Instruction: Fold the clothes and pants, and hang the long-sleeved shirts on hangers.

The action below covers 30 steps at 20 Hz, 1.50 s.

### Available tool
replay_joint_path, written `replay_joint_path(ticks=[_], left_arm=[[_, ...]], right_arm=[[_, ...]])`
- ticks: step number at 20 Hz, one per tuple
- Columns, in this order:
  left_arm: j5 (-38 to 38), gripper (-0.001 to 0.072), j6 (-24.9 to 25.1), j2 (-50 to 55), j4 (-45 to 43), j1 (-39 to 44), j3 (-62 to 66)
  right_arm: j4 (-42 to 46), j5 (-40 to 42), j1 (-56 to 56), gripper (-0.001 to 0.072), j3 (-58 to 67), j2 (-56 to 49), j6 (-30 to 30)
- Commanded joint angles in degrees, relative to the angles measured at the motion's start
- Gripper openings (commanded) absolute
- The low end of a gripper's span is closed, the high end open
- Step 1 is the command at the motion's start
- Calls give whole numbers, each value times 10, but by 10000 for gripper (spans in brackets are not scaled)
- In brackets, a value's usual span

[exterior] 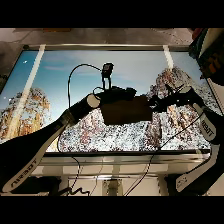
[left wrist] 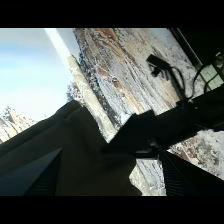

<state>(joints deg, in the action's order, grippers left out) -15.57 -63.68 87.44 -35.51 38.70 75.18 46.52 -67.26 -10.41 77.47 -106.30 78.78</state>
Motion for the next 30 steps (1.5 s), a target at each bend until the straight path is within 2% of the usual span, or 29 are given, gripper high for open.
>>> replay_joint_path(ticks=[1,3,5,6,8,9,11,12,14,17,20,22,25,30], left_arm=[[-5,695,0,0,0,-6,0],[-5,692,0,2,-12,-10,0],[-6,691,0,2,-76,-14,0],[-6,690,0,2,-113,-15,0],[-8,666,0,2,-194,-19,0],[-16,545,0,2,-243,-21,0],[-71,112,0,2,-373,-33,0],[-111,16,-1,2,-434,-42,0],[-211,14,-18,2,-531,-64,0],[-371,14,-72,-6,-634,-113,0],[-494,13,-75,-35,-726,-163,0],[-520,13,-75,-66,-752,-198,0],[-534,13,-88,-118,-753,-243,0],[-534,14,-97,-187,-752,-280,0]], right_arm=[[-50,13,18,577,-1,-31,15],[-54,13,42,566,-1,-31,14],[-54,16,73,545,-1,-31,11],[-54,26,89,491,-1,-30,11],[-57,40,111,5,-1,-29,11],[-63,45,117,12,-1,-29,11],[-75,51,118,11,-1,-25,11],[-76,53,114,11,1,-21,11],[-76,46,96,11,18,-12,10],[-76,35,45,10,52,23,-3],[-72,32,-35,10,74,85,-44],[-59,35,-106,11,76,132,-44],[10,30,-225,11,76,191,-34],[164,-31,-437,11,76,231,82]])
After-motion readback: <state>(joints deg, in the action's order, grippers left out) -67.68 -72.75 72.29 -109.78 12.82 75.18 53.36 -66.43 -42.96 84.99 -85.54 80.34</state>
